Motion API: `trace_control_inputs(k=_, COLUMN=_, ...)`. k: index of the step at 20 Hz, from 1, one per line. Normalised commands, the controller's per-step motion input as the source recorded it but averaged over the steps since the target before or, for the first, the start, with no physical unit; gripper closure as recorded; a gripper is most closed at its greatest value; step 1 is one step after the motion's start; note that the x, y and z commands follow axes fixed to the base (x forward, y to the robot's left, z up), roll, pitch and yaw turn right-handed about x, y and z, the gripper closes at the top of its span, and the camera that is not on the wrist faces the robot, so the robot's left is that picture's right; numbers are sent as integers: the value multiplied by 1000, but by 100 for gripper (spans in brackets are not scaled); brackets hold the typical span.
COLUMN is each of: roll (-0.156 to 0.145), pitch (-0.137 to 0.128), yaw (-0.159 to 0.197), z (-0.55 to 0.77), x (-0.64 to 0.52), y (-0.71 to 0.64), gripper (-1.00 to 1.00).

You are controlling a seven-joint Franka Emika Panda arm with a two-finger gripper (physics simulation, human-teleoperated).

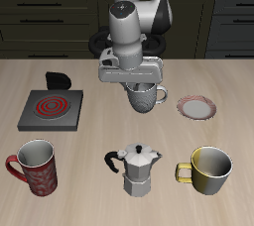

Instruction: Place the white mug on the plate

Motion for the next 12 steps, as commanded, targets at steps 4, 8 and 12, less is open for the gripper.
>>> trace_control_inputs(k=4, roll=42, pitch=-94, yaw=0, z=527, x=-187, y=421, gripper=100)
trace_control_inputs(k=8, roll=17, pitch=-58, yaw=-6, z=390, x=-89, y=189, gripper=100)
trace_control_inputs(k=12, roll=20, pitch=-43, yaw=9, z=256, x=-62, y=151, gripper=100)
